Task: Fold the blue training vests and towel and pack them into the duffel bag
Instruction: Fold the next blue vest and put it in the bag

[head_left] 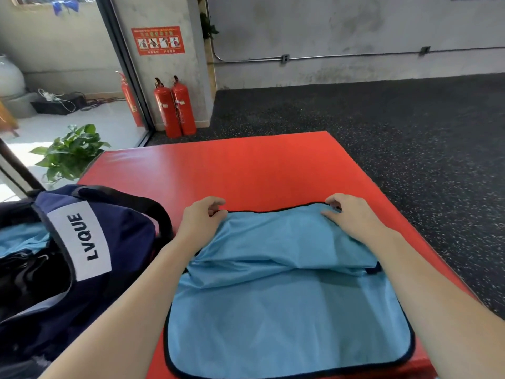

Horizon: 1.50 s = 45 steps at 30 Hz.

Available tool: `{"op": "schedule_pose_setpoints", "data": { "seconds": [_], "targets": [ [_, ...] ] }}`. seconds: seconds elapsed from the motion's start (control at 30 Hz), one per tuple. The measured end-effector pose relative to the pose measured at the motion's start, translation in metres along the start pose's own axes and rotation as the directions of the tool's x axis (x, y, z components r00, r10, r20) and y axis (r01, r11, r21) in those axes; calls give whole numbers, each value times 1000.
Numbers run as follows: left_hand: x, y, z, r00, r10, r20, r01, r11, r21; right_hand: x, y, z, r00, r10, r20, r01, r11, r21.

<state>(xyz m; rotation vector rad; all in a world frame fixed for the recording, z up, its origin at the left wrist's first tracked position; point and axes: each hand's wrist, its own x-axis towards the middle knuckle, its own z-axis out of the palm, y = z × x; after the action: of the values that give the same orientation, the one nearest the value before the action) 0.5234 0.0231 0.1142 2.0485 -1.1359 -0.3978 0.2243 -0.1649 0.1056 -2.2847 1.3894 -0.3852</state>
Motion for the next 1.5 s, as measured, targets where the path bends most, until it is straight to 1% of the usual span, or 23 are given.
{"op": "schedule_pose_setpoints", "data": {
  "seconds": [0.07,0.13,0.3,0.37,0.43,0.5,0.7,0.87,1.0,1.1,1.2,1.27,1.4,1.43,1.5],
  "targets": [
    [4,-4,1,998,-39,39,38,999,9,3,5,1,999,30,29,-31,999,38],
    [5,-8,1,996,-63,65,63,998,12,5,9,2,999,46,28,-48,997,63],
    [7,-14,3,992,-69,109,54,990,131,5,14,4,999,41,7,-41,996,80],
    [7,-17,5,992,-79,100,60,981,185,2,15,3,1000,30,-2,-29,995,96],
    [11,-29,9,994,-87,63,69,968,241,-2,17,1,999,21,-36,-16,993,114],
    [10,-32,10,996,-77,35,67,969,237,-5,18,-3,997,19,-77,-10,992,124],
    [5,-28,7,999,-38,-39,43,986,162,-9,16,-9,986,-29,-162,55,986,159],
    [-5,0,-3,975,44,-217,-25,996,91,-12,10,-16,961,-71,-267,125,974,188],
    [-17,18,-18,959,-22,-281,-12,993,-118,-26,1,-27,940,-64,-334,153,957,247],
    [-32,29,-30,950,-26,-310,-57,965,-257,-39,-4,-39,930,-62,-362,165,951,260],
    [-48,35,-41,959,13,-283,-115,932,-344,-51,-8,-46,934,-70,-350,162,956,243],
    [-61,44,-47,968,52,-246,-148,907,-395,-60,-11,-48,935,-101,-340,179,962,206],
    [-99,62,-55,978,138,-157,-193,882,-430,-88,-33,-50,930,-156,-332,239,944,226],
    [-110,64,-56,982,146,-122,-185,885,-427,-97,-42,-48,932,-188,-310,266,936,232],
    [-128,65,-58,988,146,-43,-151,892,-427,-117,-66,-41,932,-287,-219,340,903,261]
  ]
}}
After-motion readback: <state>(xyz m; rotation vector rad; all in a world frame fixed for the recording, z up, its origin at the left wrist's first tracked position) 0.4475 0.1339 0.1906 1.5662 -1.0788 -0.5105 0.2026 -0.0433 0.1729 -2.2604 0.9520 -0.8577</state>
